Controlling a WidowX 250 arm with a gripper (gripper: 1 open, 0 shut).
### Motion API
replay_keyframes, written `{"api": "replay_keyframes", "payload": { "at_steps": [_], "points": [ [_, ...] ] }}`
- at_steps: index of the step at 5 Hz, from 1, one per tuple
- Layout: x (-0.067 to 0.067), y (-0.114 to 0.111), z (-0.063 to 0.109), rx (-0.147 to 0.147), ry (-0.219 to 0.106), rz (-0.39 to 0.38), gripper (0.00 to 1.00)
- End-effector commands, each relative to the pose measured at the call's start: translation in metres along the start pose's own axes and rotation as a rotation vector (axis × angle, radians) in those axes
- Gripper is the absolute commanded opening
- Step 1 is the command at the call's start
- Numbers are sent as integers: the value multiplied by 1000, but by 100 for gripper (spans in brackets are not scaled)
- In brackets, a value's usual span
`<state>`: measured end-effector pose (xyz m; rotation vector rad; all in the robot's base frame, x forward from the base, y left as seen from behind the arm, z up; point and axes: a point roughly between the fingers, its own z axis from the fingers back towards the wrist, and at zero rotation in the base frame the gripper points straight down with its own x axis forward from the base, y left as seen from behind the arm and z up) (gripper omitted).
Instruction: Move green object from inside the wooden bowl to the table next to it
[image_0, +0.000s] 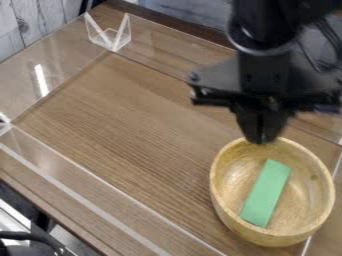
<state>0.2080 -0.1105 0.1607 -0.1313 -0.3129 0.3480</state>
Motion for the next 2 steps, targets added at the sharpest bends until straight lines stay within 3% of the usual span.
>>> {"api": "replay_keyframes", "payload": {
  "at_steps": [1, 2],
  "points": [
    [-13, -18, -8, -31, 20, -47, 100],
    [-25, -12, -24, 2, 19, -39, 100]
  ]
}}
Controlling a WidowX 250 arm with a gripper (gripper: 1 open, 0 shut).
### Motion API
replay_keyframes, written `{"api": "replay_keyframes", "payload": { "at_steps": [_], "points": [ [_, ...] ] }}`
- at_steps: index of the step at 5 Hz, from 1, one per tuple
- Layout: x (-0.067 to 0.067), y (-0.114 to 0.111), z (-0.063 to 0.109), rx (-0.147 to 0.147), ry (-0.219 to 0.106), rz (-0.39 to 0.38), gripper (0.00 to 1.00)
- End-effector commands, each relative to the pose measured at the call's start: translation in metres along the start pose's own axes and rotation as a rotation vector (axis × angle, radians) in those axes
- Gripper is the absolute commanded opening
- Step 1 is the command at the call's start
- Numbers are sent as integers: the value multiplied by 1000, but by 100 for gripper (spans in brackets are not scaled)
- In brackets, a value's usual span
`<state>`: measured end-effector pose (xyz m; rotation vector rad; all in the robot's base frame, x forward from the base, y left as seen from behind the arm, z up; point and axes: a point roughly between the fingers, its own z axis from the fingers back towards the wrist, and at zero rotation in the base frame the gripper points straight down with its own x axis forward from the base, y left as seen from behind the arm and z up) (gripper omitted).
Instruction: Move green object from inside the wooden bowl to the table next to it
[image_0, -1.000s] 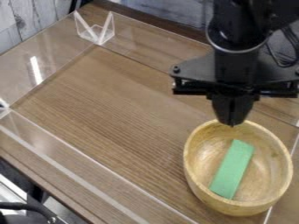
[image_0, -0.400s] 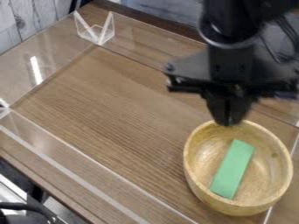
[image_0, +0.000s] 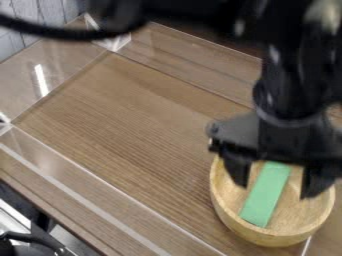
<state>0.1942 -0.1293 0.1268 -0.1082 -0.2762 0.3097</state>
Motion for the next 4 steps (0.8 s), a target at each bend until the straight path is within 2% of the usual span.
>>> {"api": "replay_keyframes", "payload": {
  "at_steps": [1, 3, 4],
  "points": [
    [1, 4, -8, 9, -3, 10, 100],
    [21, 9, -37, 18, 49, -105, 100],
    [27, 1, -51, 21, 66, -143, 100]
  ]
}}
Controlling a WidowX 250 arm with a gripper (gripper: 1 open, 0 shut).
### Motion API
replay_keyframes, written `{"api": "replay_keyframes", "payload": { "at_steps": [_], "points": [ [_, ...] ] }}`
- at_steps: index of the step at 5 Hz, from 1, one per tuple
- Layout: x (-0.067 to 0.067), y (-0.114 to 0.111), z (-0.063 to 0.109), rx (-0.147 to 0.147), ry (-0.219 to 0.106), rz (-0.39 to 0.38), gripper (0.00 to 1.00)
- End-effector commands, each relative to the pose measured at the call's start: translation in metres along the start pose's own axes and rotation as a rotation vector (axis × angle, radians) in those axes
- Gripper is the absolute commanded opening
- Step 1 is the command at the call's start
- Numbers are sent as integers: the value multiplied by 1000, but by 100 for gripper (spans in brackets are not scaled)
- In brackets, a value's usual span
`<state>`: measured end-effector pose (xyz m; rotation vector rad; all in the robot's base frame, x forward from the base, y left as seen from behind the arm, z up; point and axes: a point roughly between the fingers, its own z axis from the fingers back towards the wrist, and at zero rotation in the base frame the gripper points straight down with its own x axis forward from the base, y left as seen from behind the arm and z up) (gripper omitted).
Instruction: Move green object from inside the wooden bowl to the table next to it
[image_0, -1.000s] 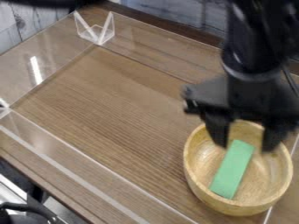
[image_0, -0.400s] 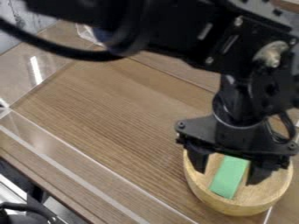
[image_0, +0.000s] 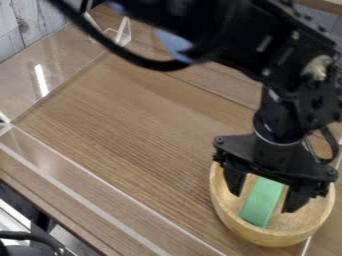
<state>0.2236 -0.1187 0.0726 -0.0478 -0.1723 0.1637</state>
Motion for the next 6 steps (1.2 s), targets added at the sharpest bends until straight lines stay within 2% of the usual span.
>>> {"api": "replay_keyframes", "payload": {
  "at_steps": [1, 3, 5, 6],
  "points": [
    [19, -10, -4, -21, -31, -22, 100],
    [24, -9, 7, -4, -28, -57, 100],
    [18, 7, -1, 32, -26, 81, 100],
    [17, 9, -3, 34, -31, 131, 0]
  ]
}}
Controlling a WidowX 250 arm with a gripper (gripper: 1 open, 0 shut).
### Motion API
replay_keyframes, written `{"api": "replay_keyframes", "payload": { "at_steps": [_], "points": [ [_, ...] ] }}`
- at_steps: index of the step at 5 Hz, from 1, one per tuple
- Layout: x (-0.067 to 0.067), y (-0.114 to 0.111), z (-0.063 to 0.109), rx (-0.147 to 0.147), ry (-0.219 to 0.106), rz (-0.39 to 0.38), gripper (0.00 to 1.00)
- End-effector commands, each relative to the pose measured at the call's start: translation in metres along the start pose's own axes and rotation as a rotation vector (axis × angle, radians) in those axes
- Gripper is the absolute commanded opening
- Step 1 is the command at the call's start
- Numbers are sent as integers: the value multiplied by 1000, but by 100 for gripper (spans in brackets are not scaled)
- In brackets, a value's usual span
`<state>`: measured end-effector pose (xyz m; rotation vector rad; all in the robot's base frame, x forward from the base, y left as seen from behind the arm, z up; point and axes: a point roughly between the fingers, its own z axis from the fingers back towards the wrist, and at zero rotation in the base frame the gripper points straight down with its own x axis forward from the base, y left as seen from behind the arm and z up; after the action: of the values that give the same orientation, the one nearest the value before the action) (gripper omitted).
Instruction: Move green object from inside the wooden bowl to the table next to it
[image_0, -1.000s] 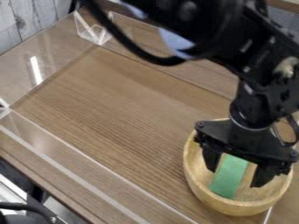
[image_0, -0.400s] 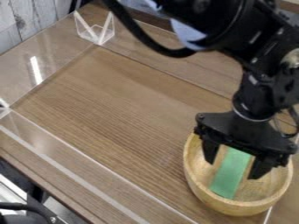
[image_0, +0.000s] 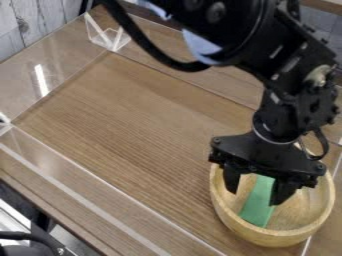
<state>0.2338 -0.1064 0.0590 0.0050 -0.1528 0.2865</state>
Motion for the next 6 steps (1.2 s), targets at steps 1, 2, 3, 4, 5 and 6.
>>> {"api": "replay_keyframes", "payload": {
  "at_steps": [1, 2, 3, 4, 5, 6],
  "points": [
    [13, -7, 24, -42, -44, 17, 100],
    [20, -13, 32, -57, -51, 19, 100],
    [19, -13, 24, -49, -43, -2, 100],
    [18, -10, 19, -38, -33, -14, 100],
    [14, 5, 9, -17, -24, 46, 100],
    [11, 9, 2, -26, -29, 61, 100]
  ]
}}
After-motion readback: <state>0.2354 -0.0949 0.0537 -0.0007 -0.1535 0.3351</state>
